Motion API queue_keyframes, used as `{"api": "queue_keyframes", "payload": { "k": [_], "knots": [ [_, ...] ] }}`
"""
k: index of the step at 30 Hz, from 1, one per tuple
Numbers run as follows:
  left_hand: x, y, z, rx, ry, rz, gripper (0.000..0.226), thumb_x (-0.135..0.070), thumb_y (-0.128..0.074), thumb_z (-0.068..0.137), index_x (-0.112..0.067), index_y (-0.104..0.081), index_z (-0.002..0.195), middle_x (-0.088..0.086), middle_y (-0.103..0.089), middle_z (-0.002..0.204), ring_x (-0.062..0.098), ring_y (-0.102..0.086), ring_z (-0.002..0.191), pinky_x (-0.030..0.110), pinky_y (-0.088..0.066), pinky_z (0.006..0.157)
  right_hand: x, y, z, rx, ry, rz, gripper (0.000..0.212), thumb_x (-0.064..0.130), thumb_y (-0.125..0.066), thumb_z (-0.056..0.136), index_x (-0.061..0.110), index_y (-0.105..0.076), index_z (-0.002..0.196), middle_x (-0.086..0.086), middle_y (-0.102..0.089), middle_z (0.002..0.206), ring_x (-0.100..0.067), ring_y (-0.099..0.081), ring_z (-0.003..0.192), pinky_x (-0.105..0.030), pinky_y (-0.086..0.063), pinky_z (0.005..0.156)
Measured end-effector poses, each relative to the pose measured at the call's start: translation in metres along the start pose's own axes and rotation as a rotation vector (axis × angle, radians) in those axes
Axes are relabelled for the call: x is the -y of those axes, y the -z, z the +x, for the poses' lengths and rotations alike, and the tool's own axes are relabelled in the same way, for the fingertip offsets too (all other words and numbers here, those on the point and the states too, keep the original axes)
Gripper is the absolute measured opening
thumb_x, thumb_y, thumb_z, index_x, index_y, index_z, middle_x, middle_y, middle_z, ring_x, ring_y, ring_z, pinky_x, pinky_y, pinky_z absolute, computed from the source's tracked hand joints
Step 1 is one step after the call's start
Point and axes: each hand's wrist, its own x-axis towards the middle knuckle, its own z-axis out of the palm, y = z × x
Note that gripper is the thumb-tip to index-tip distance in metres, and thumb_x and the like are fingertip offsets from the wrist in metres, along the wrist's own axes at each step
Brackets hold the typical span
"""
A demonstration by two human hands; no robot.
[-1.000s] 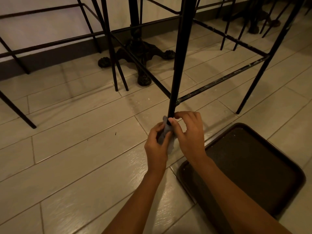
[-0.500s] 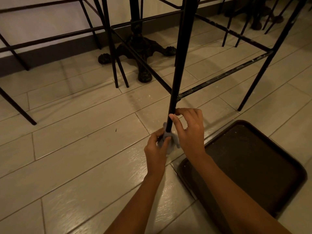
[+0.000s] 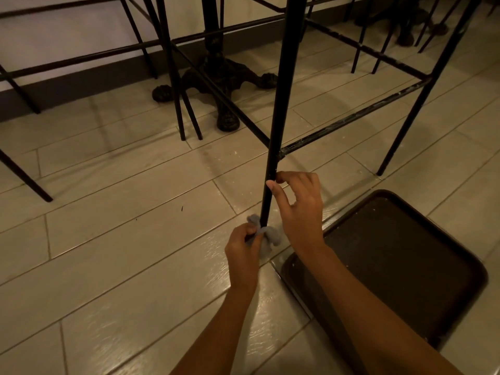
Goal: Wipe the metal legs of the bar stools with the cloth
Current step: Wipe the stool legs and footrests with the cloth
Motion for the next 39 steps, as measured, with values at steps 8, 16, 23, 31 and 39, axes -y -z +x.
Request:
{"api": "queue_keyframes", "payload": {
  "k": [8,16,23,31,39],
  "knots": [
    [0.012,-0.011,-0.005,-0.059,-0.037,0.004,0.037,0.005,-0.066,0.079,-0.03,-0.051,0.077,-0.005,-0.055,0.084,-0.007,-0.053,0.08,0.007,-0.045,0.075,-0.001,-0.003,-0.002,-0.02,-0.017,0.028,0.024,0.025,-0.058,0.087,0.003,-0.067,0.094,-0.007,-0.066,0.089,-0.01,-0.046,0.095,-0.005,-0.033,0.084],
    [0.037,-0.013,-0.004,0.005,0.118,0.005,0.016,0.016,-0.057,0.08,0.002,-0.051,0.078,0.004,-0.049,0.076,-0.012,-0.053,0.063,0.002,-0.042,0.061,-0.001,-0.002,-0.001,-0.009,0.001,0.027,0.023,0.024,-0.059,0.086,0.003,-0.067,0.093,-0.006,-0.066,0.089,-0.006,-0.044,0.095,-0.004,-0.033,0.085],
    [0.041,-0.015,-0.01,-0.051,0.042,0.02,0.017,0.005,-0.064,0.081,-0.007,-0.054,0.074,0.008,-0.056,0.084,-0.009,-0.054,0.076,0.004,-0.045,0.07,-0.002,-0.002,-0.001,-0.007,-0.003,0.023,0.026,0.025,-0.058,0.086,0.002,-0.067,0.093,-0.007,-0.067,0.089,-0.001,-0.04,0.096,-0.003,-0.031,0.085],
    [0.045,-0.016,-0.005,-0.013,0.096,0.073,0.024,0.008,-0.062,0.08,-0.01,-0.048,0.072,0.011,-0.054,0.082,0.003,-0.051,0.069,0.004,-0.043,0.065,-0.002,-0.003,-0.002,-0.013,-0.005,0.023,0.025,0.025,-0.058,0.087,0.003,-0.067,0.094,-0.006,-0.067,0.09,-0.008,-0.044,0.095,-0.004,-0.032,0.086],
    [0.042,-0.016,-0.007,-0.034,0.055,0.094,0.017,0.007,-0.063,0.081,-0.006,-0.052,0.077,0.012,-0.055,0.082,0.003,-0.053,0.072,0.002,-0.043,0.068,-0.001,-0.002,-0.002,-0.019,0.009,0.017,0.024,0.024,-0.059,0.086,0.003,-0.068,0.094,-0.006,-0.068,0.09,-0.009,-0.045,0.094,-0.005,-0.032,0.085]
  ]
}}
